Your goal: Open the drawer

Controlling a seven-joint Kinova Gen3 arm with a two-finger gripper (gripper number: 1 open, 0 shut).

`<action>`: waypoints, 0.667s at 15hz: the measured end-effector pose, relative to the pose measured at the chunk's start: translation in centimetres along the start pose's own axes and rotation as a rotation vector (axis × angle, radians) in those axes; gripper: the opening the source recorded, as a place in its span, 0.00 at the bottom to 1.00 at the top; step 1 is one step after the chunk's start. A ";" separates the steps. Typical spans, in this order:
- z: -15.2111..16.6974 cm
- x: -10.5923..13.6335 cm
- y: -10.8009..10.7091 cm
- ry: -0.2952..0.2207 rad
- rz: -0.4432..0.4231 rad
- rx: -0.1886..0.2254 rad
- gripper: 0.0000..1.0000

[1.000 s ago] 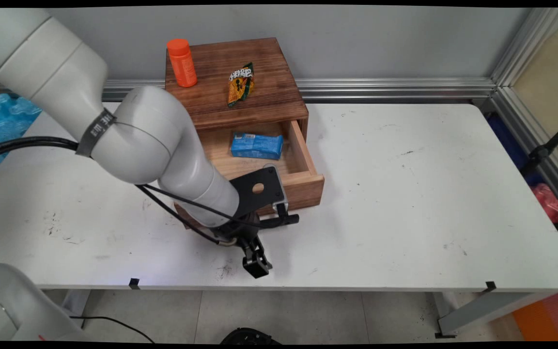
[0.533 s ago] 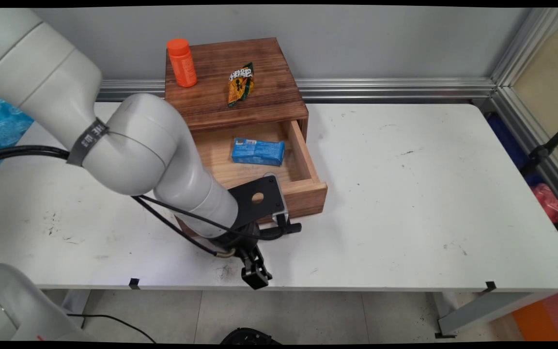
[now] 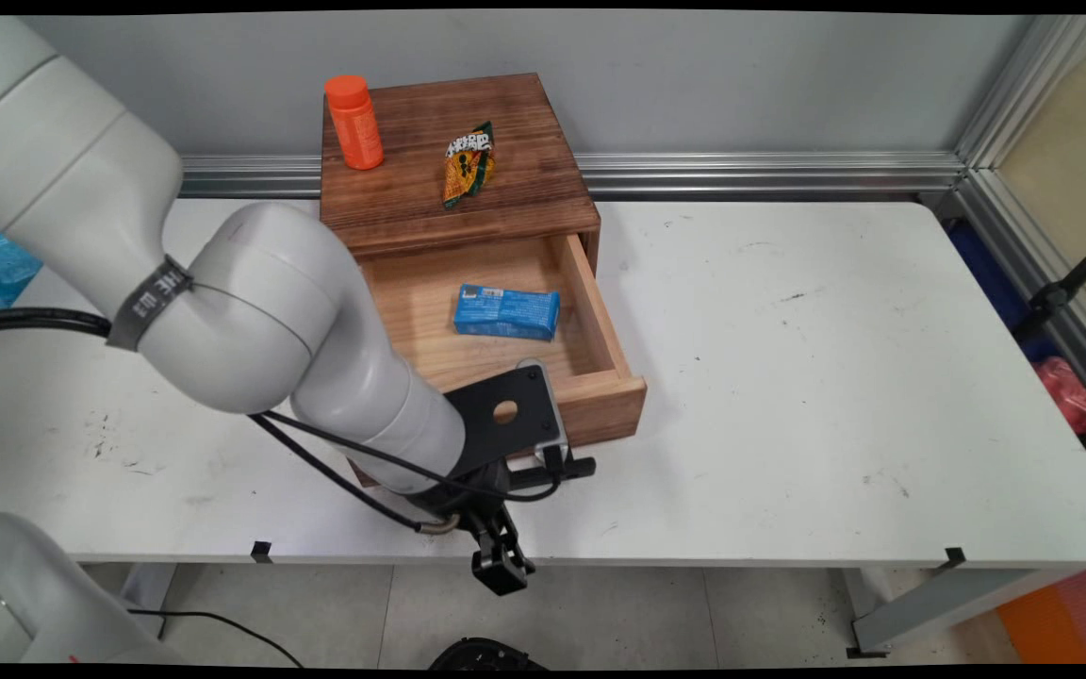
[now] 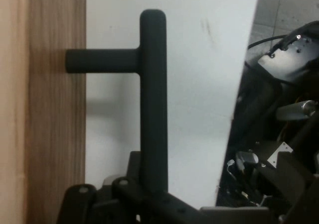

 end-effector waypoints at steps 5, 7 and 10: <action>-0.2 0.3 1.3 -0.007 0.008 -0.001 1.00; -0.2 0.5 1.7 -0.010 0.010 0.000 1.00; -0.1 1.0 2.4 -0.011 0.008 -0.002 1.00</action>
